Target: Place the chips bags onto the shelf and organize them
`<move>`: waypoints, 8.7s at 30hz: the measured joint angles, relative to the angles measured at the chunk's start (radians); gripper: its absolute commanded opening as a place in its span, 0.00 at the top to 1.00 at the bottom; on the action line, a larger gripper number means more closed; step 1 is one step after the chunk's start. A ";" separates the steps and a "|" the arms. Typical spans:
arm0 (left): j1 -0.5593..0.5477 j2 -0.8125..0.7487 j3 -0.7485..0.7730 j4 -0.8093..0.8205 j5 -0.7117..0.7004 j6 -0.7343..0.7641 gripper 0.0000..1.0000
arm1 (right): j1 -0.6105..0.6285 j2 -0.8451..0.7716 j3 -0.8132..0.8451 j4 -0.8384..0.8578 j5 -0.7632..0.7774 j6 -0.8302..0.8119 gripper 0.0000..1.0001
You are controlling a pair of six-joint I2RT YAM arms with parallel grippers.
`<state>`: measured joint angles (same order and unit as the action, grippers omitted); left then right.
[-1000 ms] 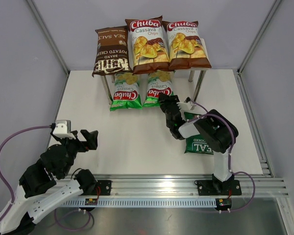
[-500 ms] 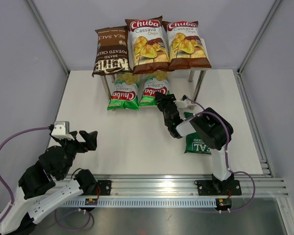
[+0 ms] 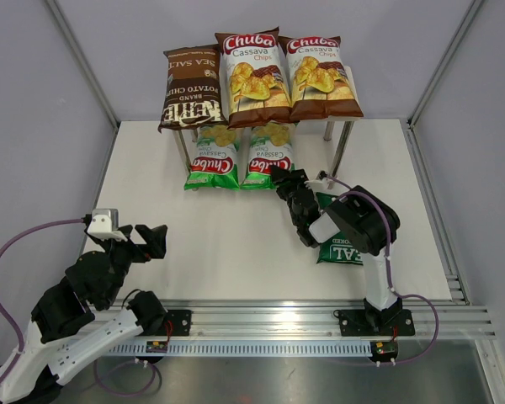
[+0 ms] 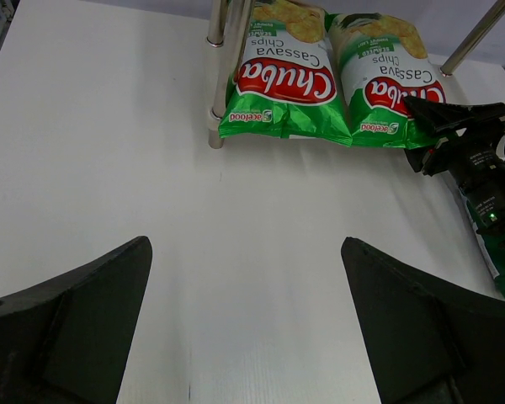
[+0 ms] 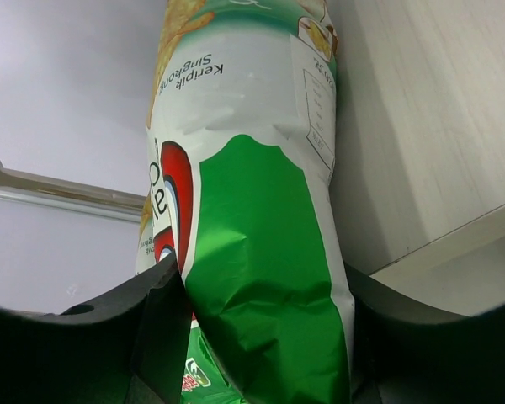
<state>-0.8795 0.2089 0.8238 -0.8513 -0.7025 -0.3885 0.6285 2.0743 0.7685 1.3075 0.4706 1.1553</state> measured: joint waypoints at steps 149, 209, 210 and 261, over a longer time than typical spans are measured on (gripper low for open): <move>-0.333 1.505 0.201 0.979 0.316 -0.556 1.00 | -0.105 -1.983 0.056 -2.164 -0.621 -0.481 0.01; -0.240 0.774 -0.232 1.159 0.084 -0.827 0.65 | -0.098 -1.310 -0.510 -0.677 -0.900 -0.008 0.54; -0.241 0.772 -0.235 1.160 0.089 -0.822 0.60 | -0.098 -1.328 -0.511 -0.689 -0.898 -0.018 0.57; -0.227 0.473 -0.457 1.065 0.406 -0.483 0.01 | -0.097 -1.515 -0.197 -1.421 -0.823 -0.476 1.00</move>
<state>-1.1069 0.6819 0.3668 0.2138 -0.2962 -0.8715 0.5320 0.5594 0.5713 -0.1139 -0.3523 0.6788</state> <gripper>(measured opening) 0.988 0.010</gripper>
